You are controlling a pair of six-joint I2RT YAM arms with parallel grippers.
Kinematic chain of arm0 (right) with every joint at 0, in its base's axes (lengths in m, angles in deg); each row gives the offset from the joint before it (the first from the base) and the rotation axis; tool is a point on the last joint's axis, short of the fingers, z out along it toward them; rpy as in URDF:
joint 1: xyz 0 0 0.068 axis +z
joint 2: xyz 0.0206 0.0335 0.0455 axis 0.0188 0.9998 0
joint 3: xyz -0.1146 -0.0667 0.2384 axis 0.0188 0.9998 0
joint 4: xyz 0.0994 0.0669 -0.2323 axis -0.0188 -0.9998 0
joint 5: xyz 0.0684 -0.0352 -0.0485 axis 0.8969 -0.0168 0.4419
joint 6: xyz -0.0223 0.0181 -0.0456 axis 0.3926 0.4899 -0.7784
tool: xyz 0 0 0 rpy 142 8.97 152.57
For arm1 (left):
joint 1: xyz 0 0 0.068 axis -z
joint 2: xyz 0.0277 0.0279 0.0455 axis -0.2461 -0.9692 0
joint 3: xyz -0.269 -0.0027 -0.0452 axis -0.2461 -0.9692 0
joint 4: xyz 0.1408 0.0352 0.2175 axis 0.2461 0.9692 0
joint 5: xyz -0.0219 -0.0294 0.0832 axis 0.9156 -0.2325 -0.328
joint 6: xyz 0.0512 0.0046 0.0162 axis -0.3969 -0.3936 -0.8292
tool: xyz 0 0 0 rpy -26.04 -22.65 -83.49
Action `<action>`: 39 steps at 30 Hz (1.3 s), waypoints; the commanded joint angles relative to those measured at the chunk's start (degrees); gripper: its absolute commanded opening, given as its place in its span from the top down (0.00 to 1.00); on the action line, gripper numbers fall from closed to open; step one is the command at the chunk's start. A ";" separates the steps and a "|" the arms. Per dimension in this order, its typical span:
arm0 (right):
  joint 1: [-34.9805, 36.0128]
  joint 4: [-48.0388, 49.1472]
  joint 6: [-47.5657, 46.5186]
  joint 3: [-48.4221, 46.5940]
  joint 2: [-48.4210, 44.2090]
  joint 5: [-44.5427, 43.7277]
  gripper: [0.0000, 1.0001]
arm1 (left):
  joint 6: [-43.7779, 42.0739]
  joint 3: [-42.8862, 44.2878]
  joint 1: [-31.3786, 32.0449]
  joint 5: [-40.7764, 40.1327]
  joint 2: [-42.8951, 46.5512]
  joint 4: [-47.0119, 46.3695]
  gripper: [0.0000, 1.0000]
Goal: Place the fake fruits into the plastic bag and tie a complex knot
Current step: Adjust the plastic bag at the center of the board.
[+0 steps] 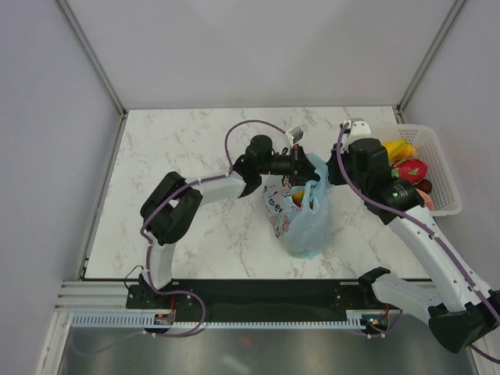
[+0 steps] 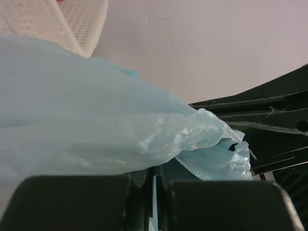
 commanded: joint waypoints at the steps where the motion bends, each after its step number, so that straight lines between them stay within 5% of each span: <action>1: -0.29 2.32 0.86 -1.53 -0.95 1.86 0.85 | -1.13 3.57 1.38 2.05 1.73 0.59 0.98; 14: -0.21 -1.28 0.69 -2.32 -3.50 -1.65 0.90 | -4.64 5.69 0.69 0.46 0.06 5.16 0.98; 24: -0.38 -4.53 -1.16 -5.31 -5.08 -6.05 0.79 | -10.18 2.00 -2.92 -1.12 6.56 10.08 0.98; 28: -0.38 -5.76 -2.04 -5.58 -6.48 -5.79 0.56 | -11.85 1.99 -3.18 -1.56 7.79 11.93 0.98; 39: -0.47 -5.77 -3.18 -2.85 -10.26 1.94 0.52 | -12.38 2.17 -3.36 -1.56 7.36 12.19 0.98</action>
